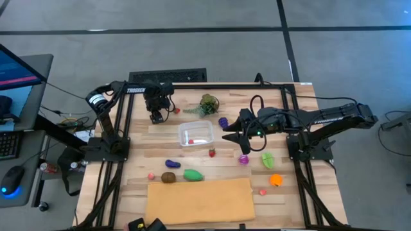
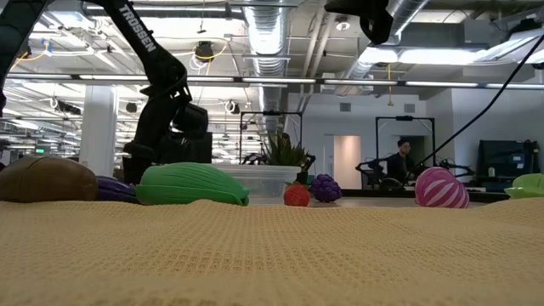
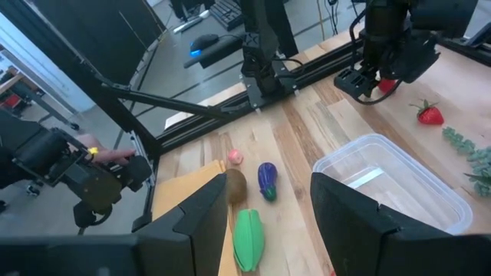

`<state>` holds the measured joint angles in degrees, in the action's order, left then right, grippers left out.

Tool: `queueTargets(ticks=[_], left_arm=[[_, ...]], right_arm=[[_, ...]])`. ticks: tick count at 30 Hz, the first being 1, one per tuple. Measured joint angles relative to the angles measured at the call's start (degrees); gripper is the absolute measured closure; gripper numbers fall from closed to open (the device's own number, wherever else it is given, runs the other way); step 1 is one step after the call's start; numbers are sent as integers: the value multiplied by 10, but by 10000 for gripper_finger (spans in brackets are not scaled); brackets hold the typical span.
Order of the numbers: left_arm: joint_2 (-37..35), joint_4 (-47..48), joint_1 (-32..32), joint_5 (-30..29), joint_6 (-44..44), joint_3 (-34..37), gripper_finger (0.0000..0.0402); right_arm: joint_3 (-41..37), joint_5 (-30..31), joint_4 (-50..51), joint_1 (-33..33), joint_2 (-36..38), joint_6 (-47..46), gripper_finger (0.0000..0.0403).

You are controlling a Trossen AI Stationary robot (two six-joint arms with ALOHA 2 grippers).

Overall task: Pick and placing Produce into tupperware
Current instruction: Put the top left red strawberry into the transparent bin

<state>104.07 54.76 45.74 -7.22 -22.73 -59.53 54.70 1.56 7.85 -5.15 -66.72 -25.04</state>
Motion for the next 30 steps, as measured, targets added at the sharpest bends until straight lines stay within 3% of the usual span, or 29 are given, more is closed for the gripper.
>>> queueTargets(ticks=[23, 30], left_arm=[[1, -8, 0, 9, 8, -26, 172], [1, -13, 0, 9, 8, -26, 198]], right_arm=[[0, 0, -7, -1, 0, -5, 225], [0, 0, -7, -1, 0, -5, 225]])
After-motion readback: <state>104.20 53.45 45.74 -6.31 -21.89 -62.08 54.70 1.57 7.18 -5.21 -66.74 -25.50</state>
